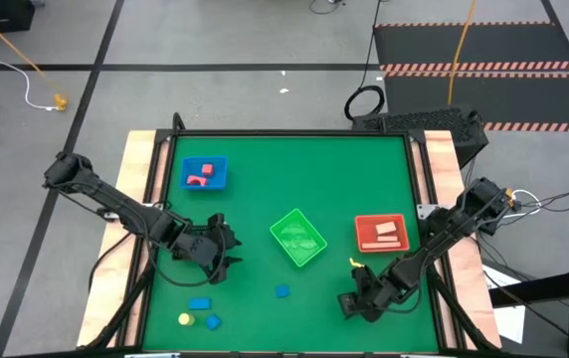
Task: Sort & place blocks by color
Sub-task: Put the orange block into the blue basket
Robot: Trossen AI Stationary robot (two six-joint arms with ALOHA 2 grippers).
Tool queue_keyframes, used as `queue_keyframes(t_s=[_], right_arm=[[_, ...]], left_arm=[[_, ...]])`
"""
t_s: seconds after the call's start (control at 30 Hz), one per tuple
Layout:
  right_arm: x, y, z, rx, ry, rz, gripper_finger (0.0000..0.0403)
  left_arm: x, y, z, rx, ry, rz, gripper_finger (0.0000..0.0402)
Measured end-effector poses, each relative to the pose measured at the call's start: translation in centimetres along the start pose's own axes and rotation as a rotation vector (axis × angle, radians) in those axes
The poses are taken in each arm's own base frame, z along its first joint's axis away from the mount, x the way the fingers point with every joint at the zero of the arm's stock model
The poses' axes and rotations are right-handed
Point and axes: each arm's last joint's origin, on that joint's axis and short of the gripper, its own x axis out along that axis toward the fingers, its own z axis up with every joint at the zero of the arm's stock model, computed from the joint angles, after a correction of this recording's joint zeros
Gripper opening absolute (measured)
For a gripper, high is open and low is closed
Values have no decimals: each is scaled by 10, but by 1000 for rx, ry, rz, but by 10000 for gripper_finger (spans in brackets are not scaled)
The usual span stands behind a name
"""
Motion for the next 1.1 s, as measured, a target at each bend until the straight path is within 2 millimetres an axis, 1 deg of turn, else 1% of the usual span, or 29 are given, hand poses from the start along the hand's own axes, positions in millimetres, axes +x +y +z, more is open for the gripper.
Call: queue_keyframes(t_s=[0.07, 0.13, 0.23, 0.33, 0.43, 0.6, 0.7, 0.8, 0.9, 1.0, 1.1], right_arm=[[0, -1, 1, -58, -24, -3, 91], [0, -1, 2, -109, -28, -2, 76], [-1, 0, 2, -172, -29, 5, 73], [-4, 1, 3, -233, -29, 17, 94], [-8, 3, 3, -264, -20, 34, 131], [-21, 7, 3, -258, -7, 92, 202], [-33, 10, 3, -226, 6, 150, 230], [-45, 11, 3, -227, 19, 187, 238], [-59, 11, 5, -239, -8, 225, 234], [-62, 7, 9, -321, -104, 210, 225], [-62, 10, 9, -434, -132, 230, 220]], left_arm=[[0, 0, 0, 0, 0, 0, 214], [0, 0, 0, 1, 1, 0, 214], [0, 0, -1, 3, 7, 3, 214], [0, 0, -1, 3, 7, 3, 214], [0, 0, -1, 3, 7, 3, 214], [0, 0, -1, 3, 8, 4, 214], [0, 1, -2, 7, 16, 8, 214], [0, 1, -2, 8, 19, 10, 214], [0, 1, -2, 8, 19, 10, 214], [0, 1, -2, 7, 19, 10, 214], [0, 1, -2, 4, 19, 10, 214]])
